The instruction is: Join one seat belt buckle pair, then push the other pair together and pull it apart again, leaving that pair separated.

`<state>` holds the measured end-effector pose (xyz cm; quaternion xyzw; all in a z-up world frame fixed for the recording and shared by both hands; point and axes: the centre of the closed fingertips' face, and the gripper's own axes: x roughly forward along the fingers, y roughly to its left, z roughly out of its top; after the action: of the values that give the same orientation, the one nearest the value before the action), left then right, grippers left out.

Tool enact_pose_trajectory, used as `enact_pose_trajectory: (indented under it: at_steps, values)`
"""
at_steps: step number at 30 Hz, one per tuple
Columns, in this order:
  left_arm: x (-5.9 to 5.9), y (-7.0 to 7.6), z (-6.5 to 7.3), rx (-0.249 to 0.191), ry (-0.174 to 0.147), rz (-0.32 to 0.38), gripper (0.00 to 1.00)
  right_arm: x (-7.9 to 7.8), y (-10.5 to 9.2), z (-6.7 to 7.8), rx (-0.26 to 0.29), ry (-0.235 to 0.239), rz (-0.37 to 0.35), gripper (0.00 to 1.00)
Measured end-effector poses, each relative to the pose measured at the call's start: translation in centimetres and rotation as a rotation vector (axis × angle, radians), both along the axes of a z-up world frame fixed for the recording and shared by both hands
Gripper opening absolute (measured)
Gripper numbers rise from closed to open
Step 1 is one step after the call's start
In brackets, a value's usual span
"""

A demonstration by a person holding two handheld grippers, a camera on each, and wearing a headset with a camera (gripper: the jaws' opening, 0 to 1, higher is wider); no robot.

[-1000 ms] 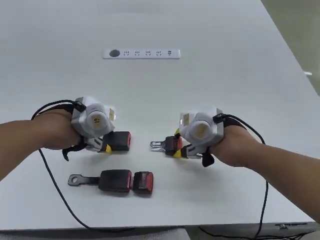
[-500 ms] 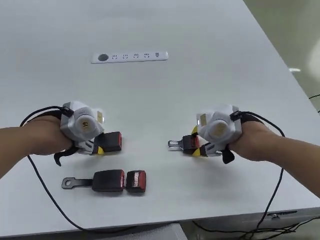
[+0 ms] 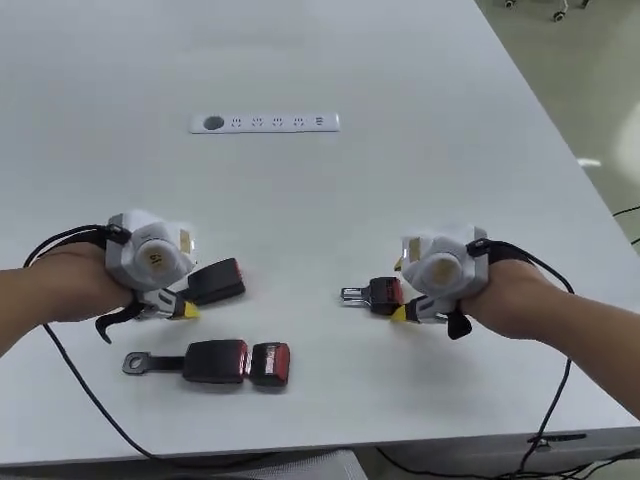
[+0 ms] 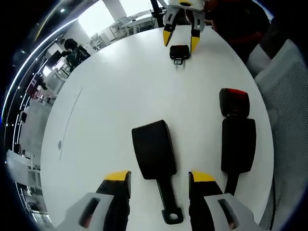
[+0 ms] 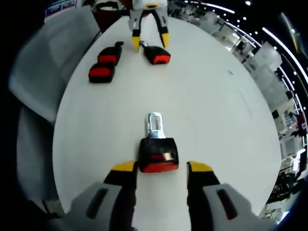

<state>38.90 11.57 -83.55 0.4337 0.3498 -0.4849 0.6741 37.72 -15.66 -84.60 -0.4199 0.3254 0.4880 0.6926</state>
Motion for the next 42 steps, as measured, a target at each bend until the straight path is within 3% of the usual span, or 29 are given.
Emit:
enact_pose_trajectory:
  at_steps: [2,3,10,13,17,18,20,21,23,26,29,31,33,38,42]
  values:
    - [-0.3,0.5,0.6,-0.026,-0.016,0.03,0.52,-0.4,0.0,0.4,0.007,-0.017,-0.006,0.45]
    - [-0.4,0.8,1.2,-0.046,-0.041,0.044,0.54,-0.6,0.2,0.8,0.03,-0.026,-0.017,0.48]
    - [-3.8,2.8,3.3,-0.115,-0.066,0.096,0.64,-3.0,0.4,2.5,0.169,-0.003,-0.142,0.58]
    - [-5.5,3.5,4.5,-0.2,-0.059,0.17,0.7,-4.5,0.5,3.5,0.232,0.004,-0.177,0.6]
    - [-7.2,4.8,5.8,-0.287,-0.068,0.251,0.77,-6.0,0.5,5.1,0.316,0.006,-0.236,0.72]
    - [-7.4,5.1,6.0,-0.298,-0.075,0.262,0.83,-6.4,0.3,5.4,0.332,0.014,-0.257,0.73]
    - [-8.0,5.3,6.8,-0.365,-0.088,0.296,0.96,-7.2,0.0,5.8,0.349,0.031,-0.271,0.75]
    - [-8.3,5.6,6.9,-0.376,-0.089,0.316,1.0,-7.5,-0.1,6.0,0.355,0.032,-0.276,0.76]
    - [-8.8,6.2,7.5,-0.412,-0.083,0.358,1.0,-8.2,-0.3,6.2,0.368,0.045,-0.291,0.8]
    - [-9.5,7.0,8.0,-0.423,-0.093,0.374,1.0,-8.7,-0.7,6.7,0.397,0.051,-0.318,0.87]
    - [-10.2,7.7,8.3,-0.429,-0.095,0.39,1.0,-8.6,-1.2,7.7,0.441,0.015,-0.367,0.92]
    - [-10.5,8.2,8.5,-0.45,-0.096,0.423,1.0,-8.7,-1.0,7.9,0.471,0.017,-0.376,1.0]
    - [-10.8,8.8,8.2,-0.449,-0.103,0.443,1.0,-9.0,-0.9,7.8,0.48,0.014,-0.371,1.0]
    - [-11.8,9.1,7.4,-0.458,-0.083,0.477,1.0,-9.9,-0.8,7.1,0.489,0.024,-0.41,1.0]
    - [-12.2,8.9,7.7,-0.488,-0.079,0.495,1.0,-10.1,-0.9,7.2,0.507,0.024,-0.434,1.0]
